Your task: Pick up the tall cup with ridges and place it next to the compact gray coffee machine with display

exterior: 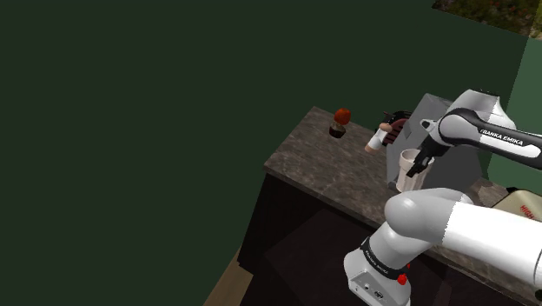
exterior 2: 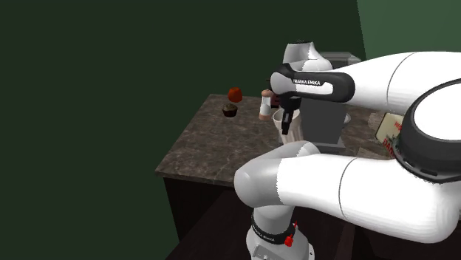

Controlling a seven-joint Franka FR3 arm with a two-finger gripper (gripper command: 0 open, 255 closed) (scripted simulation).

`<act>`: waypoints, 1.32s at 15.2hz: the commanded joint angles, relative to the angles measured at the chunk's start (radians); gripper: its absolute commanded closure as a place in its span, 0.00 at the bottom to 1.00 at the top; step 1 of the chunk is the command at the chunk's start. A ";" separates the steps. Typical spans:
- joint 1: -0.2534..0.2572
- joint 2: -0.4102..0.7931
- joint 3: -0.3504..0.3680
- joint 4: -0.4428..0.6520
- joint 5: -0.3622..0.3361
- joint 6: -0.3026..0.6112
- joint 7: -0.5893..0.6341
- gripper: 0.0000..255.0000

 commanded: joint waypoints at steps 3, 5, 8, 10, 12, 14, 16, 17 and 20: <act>-0.043 0.065 -0.017 -0.034 -0.049 0.071 -0.024 1.00; -0.078 0.093 0.010 -0.039 -0.019 0.099 -0.048 1.00; -0.148 0.141 0.067 -0.047 0.041 0.148 -0.096 1.00; -0.185 0.139 0.093 -0.071 0.058 0.163 -0.109 0.00; -0.200 0.128 0.082 -0.068 0.049 0.150 -0.129 0.00; -0.195 0.142 0.075 -0.077 0.042 0.173 -0.122 0.00; -0.179 0.140 0.120 -0.033 0.092 0.128 -0.124 0.00; -0.176 0.120 0.144 -0.013 0.113 0.088 -0.128 0.00; -0.170 0.093 0.185 0.026 0.149 0.020 -0.135 0.00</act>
